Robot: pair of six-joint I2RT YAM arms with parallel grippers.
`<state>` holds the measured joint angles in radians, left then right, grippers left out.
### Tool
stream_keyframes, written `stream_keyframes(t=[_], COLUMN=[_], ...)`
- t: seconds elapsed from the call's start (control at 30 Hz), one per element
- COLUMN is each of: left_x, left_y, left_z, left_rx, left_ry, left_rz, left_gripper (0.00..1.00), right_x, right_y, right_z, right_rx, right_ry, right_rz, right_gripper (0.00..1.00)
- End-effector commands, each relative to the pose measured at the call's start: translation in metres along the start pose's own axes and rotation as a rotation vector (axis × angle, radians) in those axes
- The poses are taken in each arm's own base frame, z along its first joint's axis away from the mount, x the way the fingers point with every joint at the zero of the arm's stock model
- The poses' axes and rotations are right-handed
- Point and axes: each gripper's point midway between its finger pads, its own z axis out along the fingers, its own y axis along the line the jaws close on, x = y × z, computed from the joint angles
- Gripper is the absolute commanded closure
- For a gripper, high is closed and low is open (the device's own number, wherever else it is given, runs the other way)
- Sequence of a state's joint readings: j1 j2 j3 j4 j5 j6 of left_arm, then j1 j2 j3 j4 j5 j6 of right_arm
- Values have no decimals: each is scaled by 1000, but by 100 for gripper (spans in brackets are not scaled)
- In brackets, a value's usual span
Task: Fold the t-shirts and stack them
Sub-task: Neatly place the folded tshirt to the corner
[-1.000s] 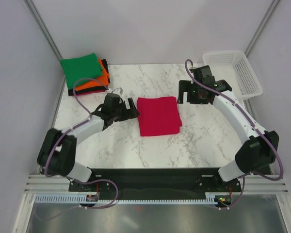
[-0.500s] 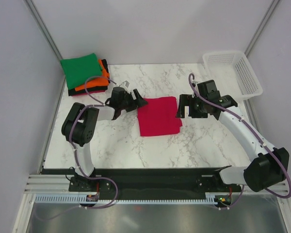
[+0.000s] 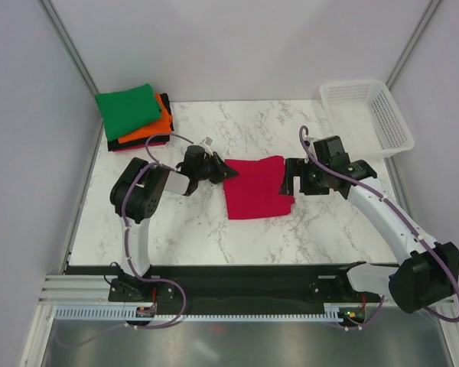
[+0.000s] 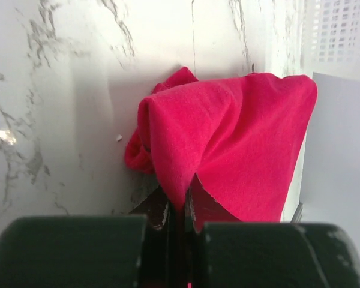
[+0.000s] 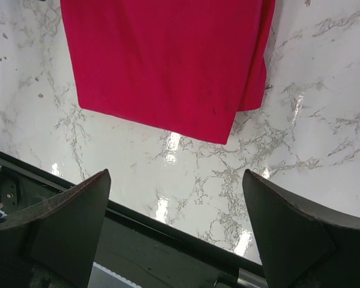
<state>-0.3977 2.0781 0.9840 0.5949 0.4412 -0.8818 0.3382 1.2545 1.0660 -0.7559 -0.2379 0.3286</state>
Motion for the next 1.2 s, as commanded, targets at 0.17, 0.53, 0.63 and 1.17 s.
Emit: stream_keyframes(t=[0.17,0.53,0.63,1.17], left_x=[-65,-182,-213,-331], left_y=[-33,-43,-48,-110], left_z=[-40,-142,-166,-262], left_rx=[-102,-247,-258,-109], left_ry=[-14,-141,-184,-380], left_rz=[170,278,297,310], left_gripper=[98,98,98,98], right_x=[-13,-14,-10,-3], right_y=[22,42,43,40], right_z=[-31,-52,-52,-42], right_rx=[-97,-200,-216,-222], right_ry=[-126,-193,-187,-154], right_rz=[-25,-39,-41,-64], right_gripper=[2,2,2,2])
